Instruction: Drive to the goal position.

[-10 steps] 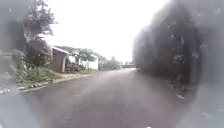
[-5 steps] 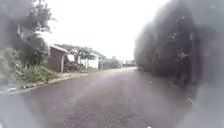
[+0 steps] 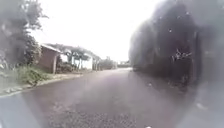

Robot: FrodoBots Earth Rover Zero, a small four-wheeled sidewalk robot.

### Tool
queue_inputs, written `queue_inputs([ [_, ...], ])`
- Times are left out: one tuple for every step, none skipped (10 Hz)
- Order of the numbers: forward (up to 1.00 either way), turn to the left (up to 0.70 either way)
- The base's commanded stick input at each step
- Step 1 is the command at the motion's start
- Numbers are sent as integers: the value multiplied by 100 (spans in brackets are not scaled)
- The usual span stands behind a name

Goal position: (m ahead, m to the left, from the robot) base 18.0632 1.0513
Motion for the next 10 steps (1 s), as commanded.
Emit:
queue_inputs([
  [70, 0],
  [70, 0],
  [70, 0],
  [70, 0],
  [70, 0],
  [70, 0],
  [70, 0],
  [70, 0],
  [70, 0],
  [70, 0],
])
